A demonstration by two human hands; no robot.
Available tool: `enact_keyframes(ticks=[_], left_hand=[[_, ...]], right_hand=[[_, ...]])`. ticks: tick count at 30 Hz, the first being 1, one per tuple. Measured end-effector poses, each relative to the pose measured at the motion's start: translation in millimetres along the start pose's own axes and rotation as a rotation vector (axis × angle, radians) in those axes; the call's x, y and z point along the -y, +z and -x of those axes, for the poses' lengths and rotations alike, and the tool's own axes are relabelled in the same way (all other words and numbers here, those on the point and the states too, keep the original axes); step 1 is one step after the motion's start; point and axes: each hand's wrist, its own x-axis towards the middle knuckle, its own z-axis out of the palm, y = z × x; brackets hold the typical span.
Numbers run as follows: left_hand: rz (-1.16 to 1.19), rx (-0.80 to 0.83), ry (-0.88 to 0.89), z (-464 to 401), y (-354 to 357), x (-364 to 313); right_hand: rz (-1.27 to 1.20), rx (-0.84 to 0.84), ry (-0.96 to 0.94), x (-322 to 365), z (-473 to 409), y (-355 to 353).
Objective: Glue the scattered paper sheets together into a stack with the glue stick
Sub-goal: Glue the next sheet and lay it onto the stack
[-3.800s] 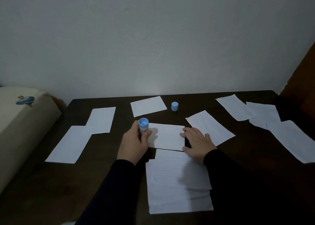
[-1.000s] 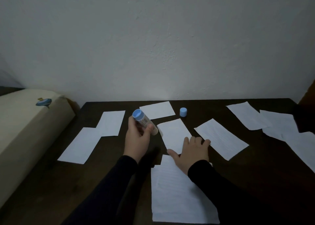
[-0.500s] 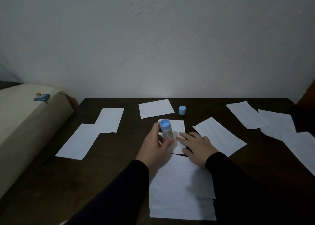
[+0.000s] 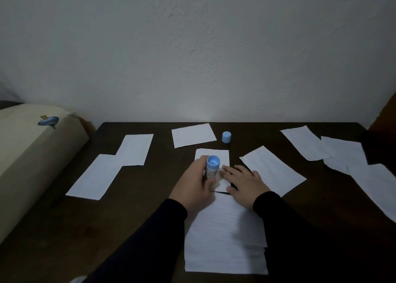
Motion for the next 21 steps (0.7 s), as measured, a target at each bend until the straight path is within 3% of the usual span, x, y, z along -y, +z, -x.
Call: enact_keyframes(ticks=[9, 15, 19, 21], left_hand=[[-0.133, -0.073, -0.045, -10, -23, 20], [0.153, -0.323, -0.113, -23, -28, 14], [0.217, -0.292, -0.129, -50, -15, 5], [0.227, -0.24, -0.129, -65, -5, 1]], right_hand=[[-0.015, 0.012, -0.009, 2, 1, -1], [0.066, 0.01, 0.002, 20, 11, -5], [0.022, -0.165, 0.003, 24, 6, -10], [0.036, -0.15, 0.032, 19, 1, -8]])
